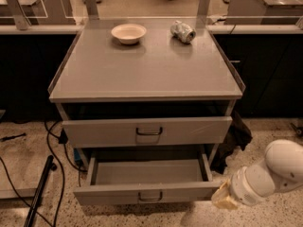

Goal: Close middle drawer

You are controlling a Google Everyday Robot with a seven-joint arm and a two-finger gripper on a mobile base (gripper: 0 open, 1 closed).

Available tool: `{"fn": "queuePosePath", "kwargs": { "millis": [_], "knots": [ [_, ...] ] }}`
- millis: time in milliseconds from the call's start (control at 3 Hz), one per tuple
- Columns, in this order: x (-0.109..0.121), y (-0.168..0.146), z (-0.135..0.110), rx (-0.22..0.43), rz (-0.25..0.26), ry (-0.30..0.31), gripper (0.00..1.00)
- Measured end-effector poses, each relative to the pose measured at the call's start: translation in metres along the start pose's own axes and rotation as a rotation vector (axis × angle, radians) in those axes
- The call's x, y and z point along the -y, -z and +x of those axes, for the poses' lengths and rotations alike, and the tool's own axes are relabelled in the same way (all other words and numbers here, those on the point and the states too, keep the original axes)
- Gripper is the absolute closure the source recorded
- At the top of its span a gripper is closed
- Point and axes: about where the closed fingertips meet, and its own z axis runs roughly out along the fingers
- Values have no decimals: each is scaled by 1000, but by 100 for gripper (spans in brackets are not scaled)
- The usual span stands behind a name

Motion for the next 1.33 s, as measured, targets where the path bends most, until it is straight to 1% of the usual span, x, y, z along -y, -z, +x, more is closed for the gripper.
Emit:
{"fn": "queuePosePath", "kwargs": {
  "millis": [333, 667, 1000, 1333],
  "knots": [
    [-9, -61, 32, 64, -45, 14, 100],
    [-9, -61, 31, 64, -44, 15, 100],
    [-4, -83, 32, 95, -31, 78, 100],
    [0, -108, 25, 132, 8, 189, 100]
  ]
}}
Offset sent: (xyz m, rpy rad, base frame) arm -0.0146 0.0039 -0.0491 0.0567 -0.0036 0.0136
